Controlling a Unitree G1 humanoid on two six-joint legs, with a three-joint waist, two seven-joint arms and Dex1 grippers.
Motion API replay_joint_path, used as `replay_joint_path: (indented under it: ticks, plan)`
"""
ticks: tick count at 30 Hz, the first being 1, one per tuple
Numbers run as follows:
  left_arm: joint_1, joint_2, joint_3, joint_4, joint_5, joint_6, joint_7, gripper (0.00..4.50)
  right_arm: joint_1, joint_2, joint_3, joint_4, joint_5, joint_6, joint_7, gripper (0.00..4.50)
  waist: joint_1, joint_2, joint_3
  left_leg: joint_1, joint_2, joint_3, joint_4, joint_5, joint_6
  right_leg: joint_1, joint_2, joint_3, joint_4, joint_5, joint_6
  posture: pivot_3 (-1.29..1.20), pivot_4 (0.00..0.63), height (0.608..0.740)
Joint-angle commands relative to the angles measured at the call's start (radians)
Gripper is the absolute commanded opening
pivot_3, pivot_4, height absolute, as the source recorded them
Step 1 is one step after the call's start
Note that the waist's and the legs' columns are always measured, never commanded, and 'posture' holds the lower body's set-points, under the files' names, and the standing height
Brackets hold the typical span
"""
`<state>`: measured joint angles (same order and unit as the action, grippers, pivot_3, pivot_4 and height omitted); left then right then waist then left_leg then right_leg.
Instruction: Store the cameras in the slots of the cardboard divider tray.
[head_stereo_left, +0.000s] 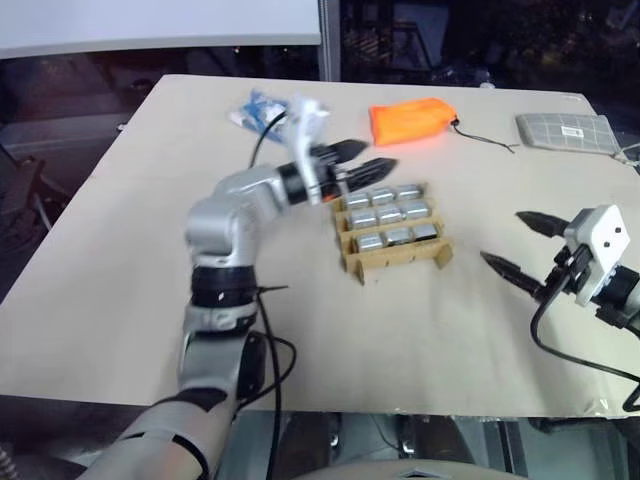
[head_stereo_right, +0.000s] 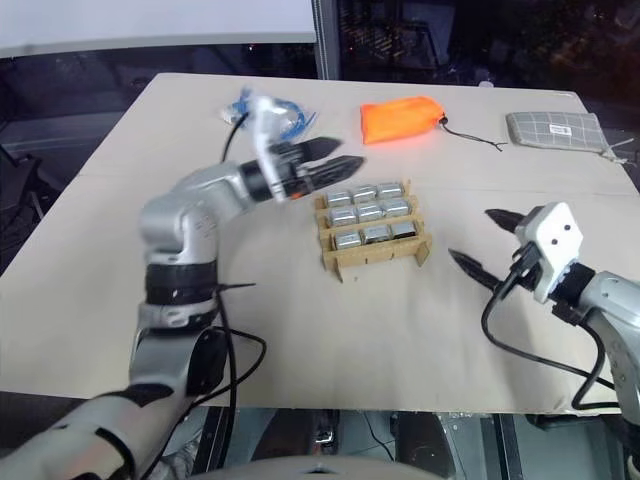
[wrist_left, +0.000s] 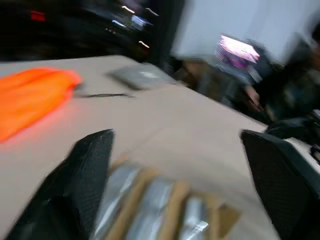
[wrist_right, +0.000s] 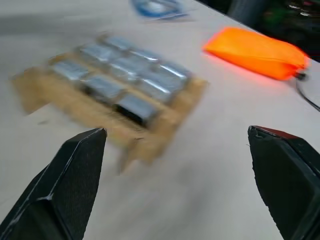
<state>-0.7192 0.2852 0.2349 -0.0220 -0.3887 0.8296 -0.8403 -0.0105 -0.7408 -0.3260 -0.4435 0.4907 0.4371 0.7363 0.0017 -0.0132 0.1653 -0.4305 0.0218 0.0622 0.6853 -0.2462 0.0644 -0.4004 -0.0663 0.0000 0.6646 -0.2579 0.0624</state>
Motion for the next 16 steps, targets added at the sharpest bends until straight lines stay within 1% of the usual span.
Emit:
replay_joint_path:
  ticks: [1,5,9,11,16]
  plan:
    - [0.193,0.074,0.034,-0.182,-0.035,-0.081,-0.009,4.49,-0.003,0.006,-0.036,0.008,0.004,-0.037,0.001,4.5,0.002,0.0,0.0,0.0,0.0,0.0,0.0,0.0,0.0,0.0,-0.001,0.0,0.0,0.0,0.0,0.0,0.15,0.74]
    - [0.496,0.169,0.032,-0.355,-0.061,-0.185,-0.1,4.49,0.024,-0.002,-0.047,0.02,0.003,-0.049,0.019,4.5,0.01,0.0,0.0,-0.001,-0.001,0.0,-0.001,0.0,0.0,0.0,-0.003,-0.001,-0.002,0.0,0.0,0.0,0.15,0.74]
    - [0.724,0.232,0.052,-0.495,-0.107,-0.208,-0.128,4.49,0.007,-0.028,-0.054,0.076,-0.015,-0.061,0.035,4.5,0.016,0.0,0.0,0.001,-0.001,-0.002,-0.001,-0.001,0.0,0.004,-0.007,-0.004,-0.003,0.0,-0.001,0.0,0.15,0.74]
    - [0.792,0.237,0.059,-0.529,-0.117,-0.221,-0.111,4.49,-0.009,-0.047,-0.049,0.121,-0.025,-0.072,0.057,4.5,0.012,0.001,-0.001,0.002,-0.001,-0.003,-0.001,-0.002,0.003,0.004,-0.011,-0.003,-0.003,-0.002,-0.005,0.0,0.15,0.74]
    - [0.853,0.233,0.062,-0.58,-0.145,-0.239,-0.043,4.49,-0.014,-0.07,-0.052,0.17,-0.028,-0.076,0.082,4.5,0.012,0.001,-0.001,0.009,-0.001,-0.003,-0.002,-0.003,0.003,0.009,-0.013,-0.002,-0.002,-0.002,-0.007,0.0,0.15,0.74]
